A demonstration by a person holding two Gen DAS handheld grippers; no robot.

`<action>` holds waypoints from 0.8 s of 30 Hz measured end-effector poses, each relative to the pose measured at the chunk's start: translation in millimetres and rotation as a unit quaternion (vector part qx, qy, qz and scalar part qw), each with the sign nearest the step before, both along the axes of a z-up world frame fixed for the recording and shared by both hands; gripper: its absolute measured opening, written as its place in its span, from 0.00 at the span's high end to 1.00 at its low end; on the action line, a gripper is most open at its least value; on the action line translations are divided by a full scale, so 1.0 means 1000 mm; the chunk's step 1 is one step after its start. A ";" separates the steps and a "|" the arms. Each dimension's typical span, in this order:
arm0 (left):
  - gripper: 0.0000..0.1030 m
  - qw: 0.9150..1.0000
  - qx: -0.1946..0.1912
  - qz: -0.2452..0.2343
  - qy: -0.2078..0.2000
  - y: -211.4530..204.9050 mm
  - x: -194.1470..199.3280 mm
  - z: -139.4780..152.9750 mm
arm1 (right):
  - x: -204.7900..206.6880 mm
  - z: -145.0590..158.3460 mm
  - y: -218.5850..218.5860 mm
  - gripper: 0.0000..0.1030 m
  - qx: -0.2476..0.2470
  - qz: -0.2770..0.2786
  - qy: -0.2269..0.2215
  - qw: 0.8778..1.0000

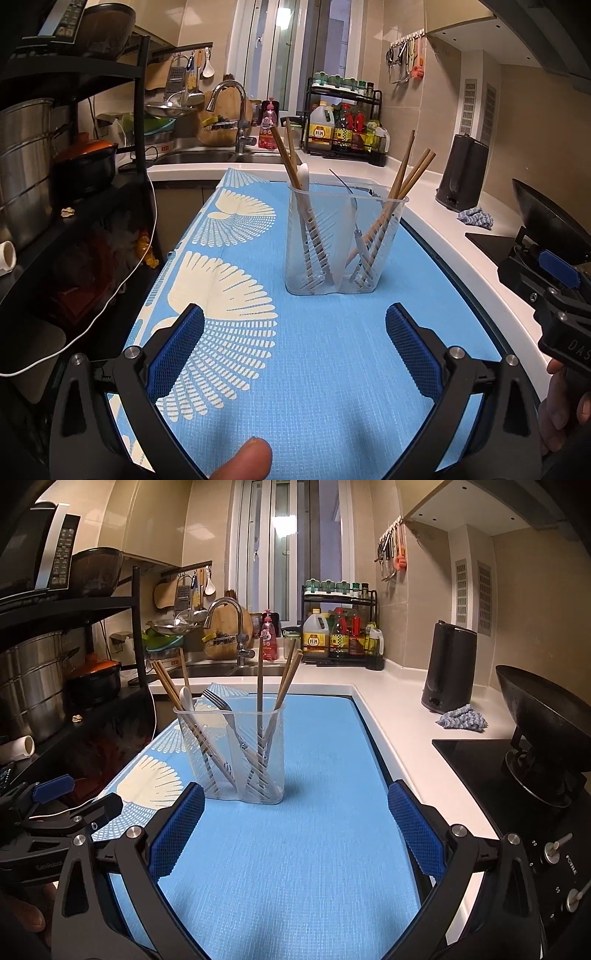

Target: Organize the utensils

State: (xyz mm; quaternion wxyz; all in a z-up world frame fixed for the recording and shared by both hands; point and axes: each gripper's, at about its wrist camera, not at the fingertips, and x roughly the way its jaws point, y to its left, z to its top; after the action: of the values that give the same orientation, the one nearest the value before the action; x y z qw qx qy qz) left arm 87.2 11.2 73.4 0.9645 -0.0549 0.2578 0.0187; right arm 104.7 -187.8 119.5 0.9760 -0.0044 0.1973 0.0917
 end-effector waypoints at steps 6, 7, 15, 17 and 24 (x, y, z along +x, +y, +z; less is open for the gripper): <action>0.07 1.000 0.004 -0.006 -0.005 -0.006 -0.005 0.005 | -0.001 0.003 -0.001 0.05 0.001 0.002 -0.003 1.000; 0.07 1.000 0.002 -0.006 -0.006 -0.006 -0.005 0.005 | -0.002 0.004 -0.001 0.05 0.000 0.001 -0.004 1.000; 0.07 1.000 0.002 -0.005 -0.012 -0.005 -0.007 0.008 | -0.004 0.006 0.000 0.05 0.000 0.001 -0.008 1.000; 0.07 1.000 0.002 -0.005 -0.012 -0.005 -0.007 0.007 | -0.004 0.006 0.000 0.05 -0.001 0.002 -0.008 1.000; 0.07 1.000 0.000 -0.006 -0.016 -0.007 -0.007 0.009 | -0.005 0.007 -0.001 0.05 -0.001 0.002 -0.009 1.000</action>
State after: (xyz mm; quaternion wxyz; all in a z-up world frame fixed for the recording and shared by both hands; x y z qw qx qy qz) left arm 80.1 4.5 82.2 0.9685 -0.0531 0.2430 0.0120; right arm 99.7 -188.5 126.5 0.9776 -0.0067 0.1883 0.0934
